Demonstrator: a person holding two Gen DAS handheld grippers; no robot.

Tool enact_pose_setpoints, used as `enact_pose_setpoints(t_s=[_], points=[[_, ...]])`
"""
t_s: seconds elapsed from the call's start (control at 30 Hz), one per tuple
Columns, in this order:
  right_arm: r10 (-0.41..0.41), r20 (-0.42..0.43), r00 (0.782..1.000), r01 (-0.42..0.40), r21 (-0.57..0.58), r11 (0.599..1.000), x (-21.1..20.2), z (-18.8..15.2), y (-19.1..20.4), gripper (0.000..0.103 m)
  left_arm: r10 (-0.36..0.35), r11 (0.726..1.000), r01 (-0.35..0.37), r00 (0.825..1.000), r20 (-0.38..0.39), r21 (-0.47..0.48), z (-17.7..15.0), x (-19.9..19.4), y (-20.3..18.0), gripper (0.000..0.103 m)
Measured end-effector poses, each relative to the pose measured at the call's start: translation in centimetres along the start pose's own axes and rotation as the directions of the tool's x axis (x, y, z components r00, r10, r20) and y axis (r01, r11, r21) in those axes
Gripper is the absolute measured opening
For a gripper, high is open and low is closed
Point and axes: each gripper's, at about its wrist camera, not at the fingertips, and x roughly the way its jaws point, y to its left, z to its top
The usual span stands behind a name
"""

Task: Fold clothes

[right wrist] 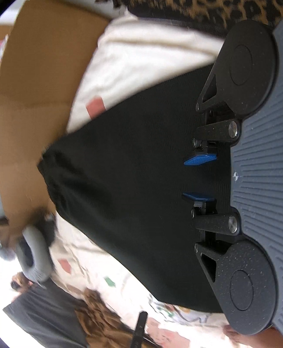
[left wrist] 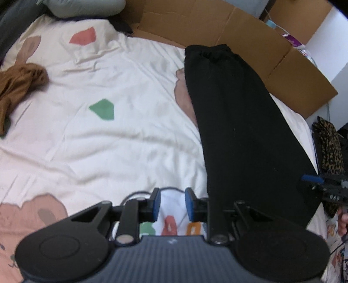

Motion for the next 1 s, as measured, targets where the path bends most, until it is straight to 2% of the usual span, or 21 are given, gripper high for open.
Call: enact_pose_setpoints(t_s=[0.13,0.3,0.57,1.0], points=[[-0.022,-0.082,0.996,0.019,-0.034,0.999,1.3,-1.1,1.0,0.034,-0.013,0.999,0.014,1.000,-0.015,0.034,-0.3,0.3,-0.2,0.025],[-0.045,-0.148,0.988,0.040,-0.035,0.999,0.7,-2.7,1.0,0.033,-0.026,0.997,0.029,0.999,-0.045,0.074,-1.2,0.8,-0.3,0.026],[-0.054,-0.176,0.983,0.051,-0.023,0.998,-1.3,-4.8,0.7,0.033,-0.031,0.989,0.039,0.998,-0.063,0.143,-1.6,1.6,-1.0,0.026],[-0.076,-0.198,0.977,0.069,-0.040,0.997,-2.2,-5.7,1.0,0.032,-0.031,0.971,0.048,0.997,-0.073,0.233,-1.6,3.7,-2.6,0.026]])
